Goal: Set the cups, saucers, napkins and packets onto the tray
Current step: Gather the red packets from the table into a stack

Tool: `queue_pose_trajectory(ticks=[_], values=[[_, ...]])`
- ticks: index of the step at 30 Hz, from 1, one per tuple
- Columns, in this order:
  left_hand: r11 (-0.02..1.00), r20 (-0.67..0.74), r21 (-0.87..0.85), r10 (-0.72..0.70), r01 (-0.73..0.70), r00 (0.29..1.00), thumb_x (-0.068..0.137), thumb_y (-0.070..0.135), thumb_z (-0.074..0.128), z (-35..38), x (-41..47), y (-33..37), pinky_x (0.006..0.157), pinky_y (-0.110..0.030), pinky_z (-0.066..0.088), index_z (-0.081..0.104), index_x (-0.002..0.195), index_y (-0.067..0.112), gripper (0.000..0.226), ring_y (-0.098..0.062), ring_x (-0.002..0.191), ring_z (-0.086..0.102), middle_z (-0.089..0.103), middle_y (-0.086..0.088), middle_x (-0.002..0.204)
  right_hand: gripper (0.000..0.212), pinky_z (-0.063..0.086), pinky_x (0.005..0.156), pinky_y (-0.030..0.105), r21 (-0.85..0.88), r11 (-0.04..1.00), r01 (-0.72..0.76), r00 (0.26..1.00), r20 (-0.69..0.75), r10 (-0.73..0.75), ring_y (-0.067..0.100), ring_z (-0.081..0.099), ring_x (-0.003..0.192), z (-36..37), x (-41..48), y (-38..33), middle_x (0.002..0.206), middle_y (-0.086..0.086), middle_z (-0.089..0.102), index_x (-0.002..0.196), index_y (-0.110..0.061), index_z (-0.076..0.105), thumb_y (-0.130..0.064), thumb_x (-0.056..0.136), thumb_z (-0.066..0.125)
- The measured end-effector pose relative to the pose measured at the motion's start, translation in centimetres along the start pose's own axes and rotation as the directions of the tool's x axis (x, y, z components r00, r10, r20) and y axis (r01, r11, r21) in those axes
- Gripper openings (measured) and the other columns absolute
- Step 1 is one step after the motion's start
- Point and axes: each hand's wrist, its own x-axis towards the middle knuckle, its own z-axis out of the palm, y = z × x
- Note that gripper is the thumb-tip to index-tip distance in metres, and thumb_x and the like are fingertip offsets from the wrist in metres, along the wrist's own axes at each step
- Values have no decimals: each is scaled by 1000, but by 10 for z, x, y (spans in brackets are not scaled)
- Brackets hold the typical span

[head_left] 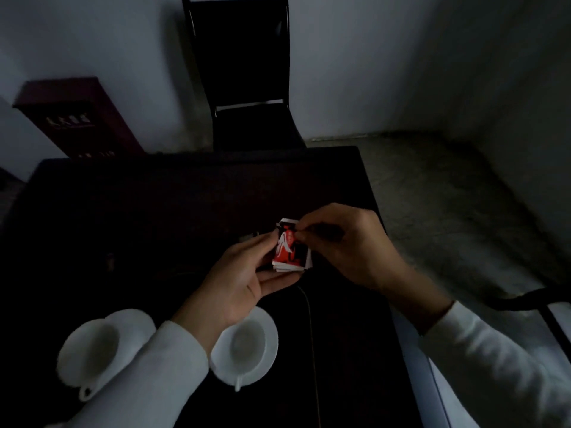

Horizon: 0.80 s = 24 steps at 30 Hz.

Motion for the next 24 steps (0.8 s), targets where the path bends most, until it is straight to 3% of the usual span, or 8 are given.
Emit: queue_pose_trajectory(ticks=[3, 7, 11, 13, 16, 20, 24], values=[[1000, -4, -19, 21, -21, 1000, 83, 33, 69, -3, -47, -1, 67, -36, 61, 79, 100, 12, 28, -29, 91, 76, 77, -16, 104, 19, 58, 85, 28, -51, 994, 98, 993, 73, -94, 3, 68, 100, -8, -17, -46, 110, -7, 73, 104, -20, 77, -27, 86, 79], [1000, 1, -2, 11, -11, 1000, 83, 40, 69, -16, -109, -17, 70, -34, 60, 78, 101, 12, 34, -24, 87, 76, 76, -15, 99, 48, 58, 78, 21, -4, 998, 62, 971, 231, -59, -2, 68, 98, -12, -49, -109, 111, -12, 72, 111, -25, 72, -58, 76, 78], [1000, 34, -28, -6, 7, 999, 91, 42, 65, -31, -166, -43, 92, -39, 57, 71, 123, 15, 43, -27, 111, 69, 72, -13, 122, 51, 58, 74, 19, -18, 997, 75, 941, 334, -64, -3, 70, 88, -2, -80, -161, 100, -14, 73, 107, -23, 72, -53, 69, 88], [997, 32, -74, -9, 12, 999, 90, 41, 65, -36, -195, -54, 89, -36, 56, 70, 124, 16, 43, -25, 115, 67, 71, -12, 126, 50, 57, 74, 20, -44, 996, 79, 931, 359, -58, -2, 70, 87, 5, -95, -184, 97, -14, 74, 104, -24, 73, -57, 69, 84], [978, 42, -193, -73, 80, 996, 86, 41, 69, -49, -231, -71, 73, -31, 58, 72, 121, 12, 45, -21, 98, 73, 72, -13, 122, 55, 58, 76, 23, -79, 996, 48, 921, 389, -13, 2, 72, 89, 18, -116, -212, 98, -12, 75, 106, -26, 72, -66, 68, 75], [939, 94, -316, -110, 135, 989, 89, 33, 68, -70, -264, -89, 83, -42, 58, 74, 116, 12, 35, -31, 108, 71, 70, -17, 125, 61, 59, 81, 26, -97, 995, 24, 916, 402, 17, 5, 70, 97, 31, -142, -238, 110, -8, 72, 115, -24, 68, -64, 70, 74], [936, 51, -334, -99, 111, 994, 85, 35, 70, -78, -276, -101, 83, -41, 59, 79, 106, 14, 31, -29, 104, 73, 72, -16, 121, 60, 58, 82, 25, -110, 994, 25, 906, 422, 24, 6, 69, 99, 42, -161, -253, 114, -9, 70, 116, -24, 65, -62, 70, 74]])
